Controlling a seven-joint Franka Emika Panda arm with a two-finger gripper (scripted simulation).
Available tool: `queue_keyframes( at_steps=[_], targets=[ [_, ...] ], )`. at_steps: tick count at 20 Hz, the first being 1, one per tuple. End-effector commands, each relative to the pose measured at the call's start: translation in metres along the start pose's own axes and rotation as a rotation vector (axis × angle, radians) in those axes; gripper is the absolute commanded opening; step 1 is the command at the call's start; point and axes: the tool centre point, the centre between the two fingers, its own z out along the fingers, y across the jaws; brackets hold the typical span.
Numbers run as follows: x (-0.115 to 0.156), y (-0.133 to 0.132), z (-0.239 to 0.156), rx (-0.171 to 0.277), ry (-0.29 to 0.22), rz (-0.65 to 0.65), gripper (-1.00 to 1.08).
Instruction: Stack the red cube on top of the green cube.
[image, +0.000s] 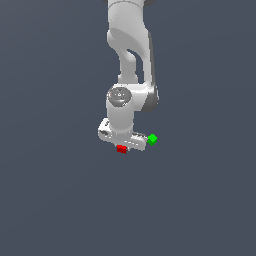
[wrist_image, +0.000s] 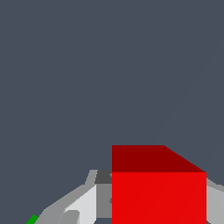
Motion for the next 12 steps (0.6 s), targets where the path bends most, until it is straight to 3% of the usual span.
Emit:
queue_keyframes(
  at_steps=[1,12],
  targets=[
    [0.000,0.000,-0.015,0.000,0.000,0.000,-1.00],
    [-0.001,-0.002,-0.029,0.000,0.001,0.000,-1.00]
  ],
)
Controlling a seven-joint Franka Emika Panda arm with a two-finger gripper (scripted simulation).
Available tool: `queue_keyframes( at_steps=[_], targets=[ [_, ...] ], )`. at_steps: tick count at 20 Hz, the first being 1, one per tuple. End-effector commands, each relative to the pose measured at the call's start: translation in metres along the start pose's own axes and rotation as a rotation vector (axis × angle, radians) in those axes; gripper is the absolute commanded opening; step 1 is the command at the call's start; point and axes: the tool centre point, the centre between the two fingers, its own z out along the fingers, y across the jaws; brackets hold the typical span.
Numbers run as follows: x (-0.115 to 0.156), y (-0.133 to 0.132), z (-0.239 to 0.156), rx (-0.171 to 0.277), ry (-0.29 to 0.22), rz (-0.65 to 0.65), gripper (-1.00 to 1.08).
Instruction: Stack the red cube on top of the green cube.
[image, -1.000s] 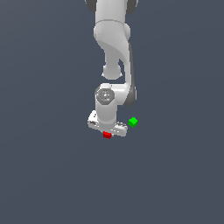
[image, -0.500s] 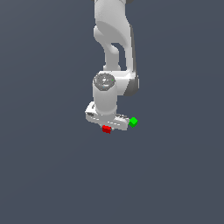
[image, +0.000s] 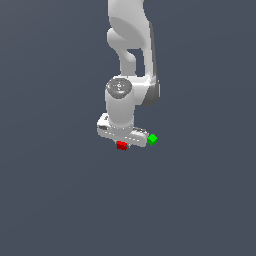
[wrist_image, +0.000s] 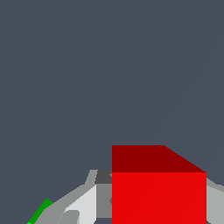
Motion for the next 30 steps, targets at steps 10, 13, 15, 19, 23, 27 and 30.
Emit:
queue_keyframes(
  at_steps=[10,13,15,19,23,27,30],
  targets=[
    [-0.040,-0.037,0.017,0.000,0.000,-0.001,-1.00],
    [-0.062,-0.058,0.027,0.000,0.000,-0.001,-1.00],
    [-0.076,-0.071,0.033,0.000,0.000,-0.001,-1.00],
    [-0.100,-0.096,0.044,0.000,0.000,-0.001,-1.00],
    [-0.117,-0.113,0.052,0.000,-0.001,-0.001,-1.00],
    [-0.125,-0.122,0.056,0.000,-0.001,-0.001,-1.00],
    [-0.126,-0.124,0.057,0.000,-0.001,-0.001,-1.00]
  ],
)
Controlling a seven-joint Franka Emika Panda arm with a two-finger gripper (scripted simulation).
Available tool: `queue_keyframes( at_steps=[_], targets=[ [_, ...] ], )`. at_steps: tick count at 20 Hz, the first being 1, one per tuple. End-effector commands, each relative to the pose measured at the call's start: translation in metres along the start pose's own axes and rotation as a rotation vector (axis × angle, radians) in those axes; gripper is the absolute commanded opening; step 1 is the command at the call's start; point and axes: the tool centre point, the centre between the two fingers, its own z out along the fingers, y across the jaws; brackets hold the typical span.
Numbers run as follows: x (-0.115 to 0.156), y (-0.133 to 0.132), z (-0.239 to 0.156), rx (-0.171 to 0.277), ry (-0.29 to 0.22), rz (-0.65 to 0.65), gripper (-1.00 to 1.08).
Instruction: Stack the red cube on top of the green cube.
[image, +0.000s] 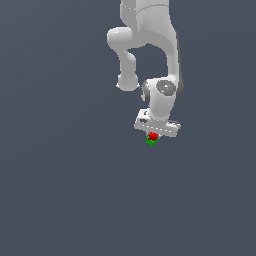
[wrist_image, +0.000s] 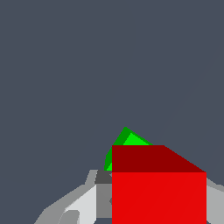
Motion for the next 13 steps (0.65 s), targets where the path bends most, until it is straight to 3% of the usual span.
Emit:
queue_keyframes(
  at_steps=[1,3,4,13],
  targets=[
    [0.0009,-0.0003,-0.0002,0.000,0.001,0.002,-1.00],
    [0.0020,0.0005,-0.0007,0.000,0.001,0.002,-1.00],
    [0.0020,0.0005,-0.0007,0.000,0.001,0.002,1.00],
    [0.0020,0.0005,-0.0007,0.000,0.001,0.002,1.00]
  ],
)
